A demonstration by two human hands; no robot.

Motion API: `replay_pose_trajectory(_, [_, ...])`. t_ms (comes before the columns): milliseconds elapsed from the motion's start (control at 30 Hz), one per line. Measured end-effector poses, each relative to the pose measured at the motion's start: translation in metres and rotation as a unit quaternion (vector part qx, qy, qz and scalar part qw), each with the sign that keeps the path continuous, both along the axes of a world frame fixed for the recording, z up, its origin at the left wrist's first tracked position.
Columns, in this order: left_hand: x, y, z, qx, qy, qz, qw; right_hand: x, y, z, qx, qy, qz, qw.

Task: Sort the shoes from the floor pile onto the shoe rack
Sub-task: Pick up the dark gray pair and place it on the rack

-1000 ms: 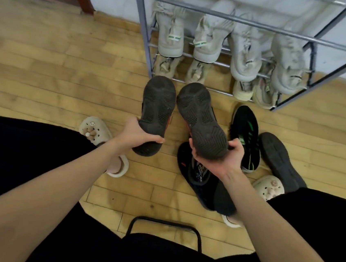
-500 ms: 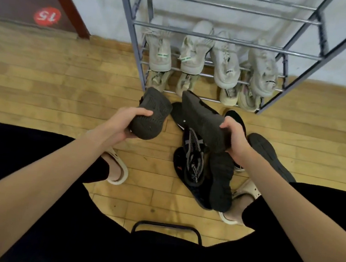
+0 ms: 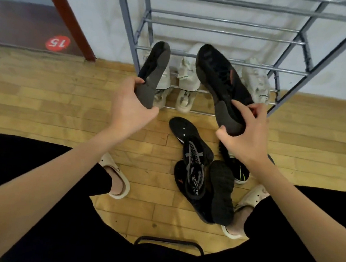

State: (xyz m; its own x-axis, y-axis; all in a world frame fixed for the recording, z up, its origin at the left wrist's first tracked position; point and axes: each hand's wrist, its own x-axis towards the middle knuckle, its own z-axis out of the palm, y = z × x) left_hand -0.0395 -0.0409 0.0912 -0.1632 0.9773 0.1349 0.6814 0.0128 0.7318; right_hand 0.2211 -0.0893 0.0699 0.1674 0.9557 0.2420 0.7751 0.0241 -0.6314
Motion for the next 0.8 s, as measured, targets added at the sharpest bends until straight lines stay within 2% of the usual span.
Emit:
replay_pose_trajectory(167, [0.018, 0.038, 0.017, 0.070, 0.137, -0.072, 0.985, -0.006, 0.035, 0.009, 0.021, -0.058, 0.007, 0.998])
replay_pose_trajectory(267, [0.026, 0.075, 0.020, 0.086, 0.250, -0.131, 0.956, -0.013, 0.068, 0.008, 0.019, -0.083, 0.010, 0.996])
replay_pose_trajectory(333, [0.027, 0.101, 0.020, 0.077, 0.302, -0.136, 0.940, -0.017, 0.089, 0.005, 0.020, -0.080, 0.008, 0.997])
replay_pose_trajectory(500, [0.034, 0.159, 0.018, 0.061, 0.381, -0.117, 0.915, -0.023, 0.148, -0.005, 0.026, -0.103, -0.004, 0.994])
replay_pose_trajectory(667, [0.031, 0.207, 0.005, 0.082, 0.459, -0.152, 0.871, -0.028, 0.202, -0.011, 0.032, -0.115, -0.002, 0.993])
replay_pose_trajectory(800, [0.022, 0.222, -0.015, 0.085, 0.487, -0.164, 0.854, -0.036, 0.219, -0.022, 0.011, -0.082, -0.013, 0.996])
